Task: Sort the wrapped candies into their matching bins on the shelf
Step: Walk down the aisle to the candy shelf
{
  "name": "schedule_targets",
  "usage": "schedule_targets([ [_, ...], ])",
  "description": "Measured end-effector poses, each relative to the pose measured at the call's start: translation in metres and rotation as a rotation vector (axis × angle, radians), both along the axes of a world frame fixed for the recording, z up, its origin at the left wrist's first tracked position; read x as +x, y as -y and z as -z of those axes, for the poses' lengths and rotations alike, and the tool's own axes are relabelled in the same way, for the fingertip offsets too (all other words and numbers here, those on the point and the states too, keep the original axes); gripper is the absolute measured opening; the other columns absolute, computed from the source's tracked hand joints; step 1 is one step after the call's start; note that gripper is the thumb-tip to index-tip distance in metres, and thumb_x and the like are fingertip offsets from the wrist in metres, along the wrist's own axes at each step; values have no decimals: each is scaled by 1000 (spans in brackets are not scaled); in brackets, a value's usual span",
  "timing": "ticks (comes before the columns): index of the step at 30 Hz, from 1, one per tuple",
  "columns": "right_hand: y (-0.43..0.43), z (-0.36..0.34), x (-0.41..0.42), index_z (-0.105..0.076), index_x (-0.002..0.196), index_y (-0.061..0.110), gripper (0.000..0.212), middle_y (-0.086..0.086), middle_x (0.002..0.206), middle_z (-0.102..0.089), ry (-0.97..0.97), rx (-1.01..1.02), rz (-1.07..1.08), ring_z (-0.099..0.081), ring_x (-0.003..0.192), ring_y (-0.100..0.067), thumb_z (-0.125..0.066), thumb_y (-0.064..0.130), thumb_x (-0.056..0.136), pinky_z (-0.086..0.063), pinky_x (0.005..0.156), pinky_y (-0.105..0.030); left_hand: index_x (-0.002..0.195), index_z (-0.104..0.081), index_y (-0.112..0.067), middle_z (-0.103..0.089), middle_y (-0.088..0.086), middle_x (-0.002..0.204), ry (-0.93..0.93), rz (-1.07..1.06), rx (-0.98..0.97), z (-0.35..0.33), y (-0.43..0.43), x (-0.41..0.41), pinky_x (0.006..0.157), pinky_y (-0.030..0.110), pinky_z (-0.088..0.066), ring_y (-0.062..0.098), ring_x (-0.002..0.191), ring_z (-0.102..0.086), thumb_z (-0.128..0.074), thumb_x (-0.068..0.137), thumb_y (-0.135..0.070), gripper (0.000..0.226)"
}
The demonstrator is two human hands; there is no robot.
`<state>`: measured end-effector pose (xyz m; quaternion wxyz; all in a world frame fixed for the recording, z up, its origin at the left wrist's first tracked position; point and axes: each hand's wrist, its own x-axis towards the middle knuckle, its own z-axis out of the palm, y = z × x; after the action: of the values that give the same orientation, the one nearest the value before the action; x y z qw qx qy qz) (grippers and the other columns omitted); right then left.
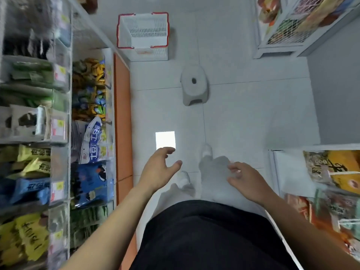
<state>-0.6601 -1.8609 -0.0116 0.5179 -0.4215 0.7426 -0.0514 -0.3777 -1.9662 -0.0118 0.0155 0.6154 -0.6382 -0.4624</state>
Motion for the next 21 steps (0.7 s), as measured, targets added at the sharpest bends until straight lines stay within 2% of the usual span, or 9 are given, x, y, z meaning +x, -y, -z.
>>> schedule_targets([
  [5, 114, 20, -42, -55, 131, 27, 41, 13, 121, -52, -9, 17, -30, -55, 103, -6, -63, 31, 90, -38, 84, -22, 134, -52, -28, -54, -15, 134, 44, 33, 43, 16, 99, -37, 91, 24, -42, 2, 115, -53, -63, 89, -49, 51],
  [10, 258, 6, -59, -57, 129, 25, 38, 9, 119, -56, 27, -68, -134, -55, 101, -7, -63, 29, 91, -41, 86, -23, 131, -55, -29, -56, -18, 129, 77, -93, 67, 9, 175, -39, 86, 20, -42, 2, 110, -54, -64, 87, -51, 50],
  [14, 377, -9, -38, -58, 126, 24, 36, 9, 117, -56, 51, -125, -241, -58, 101, -11, -64, 31, 92, -45, 87, -26, 120, -55, -40, -56, -25, 120, 36, -228, 52, 1, 227, -19, 84, 17, -42, -3, 108, -55, -62, 85, -57, 40],
  [18, 481, -5, 4, -59, 124, 26, 35, 10, 115, -58, 44, -167, -302, -59, 99, -11, -65, 33, 91, -44, 83, -26, 121, -56, -38, -56, -25, 121, 36, -342, 77, 15, 280, 11, 81, 12, -42, -4, 107, -56, -64, 83, -59, 44],
  [21, 540, 3, 34, -59, 125, 25, 35, 9, 116, -58, 18, -137, -306, -58, 100, -11, -65, 33, 91, -46, 89, -29, 121, -55, -37, -55, -23, 121, 8, -368, 103, 31, 334, 37, 84, 15, -44, 0, 109, -56, -65, 84, -57, 44],
])
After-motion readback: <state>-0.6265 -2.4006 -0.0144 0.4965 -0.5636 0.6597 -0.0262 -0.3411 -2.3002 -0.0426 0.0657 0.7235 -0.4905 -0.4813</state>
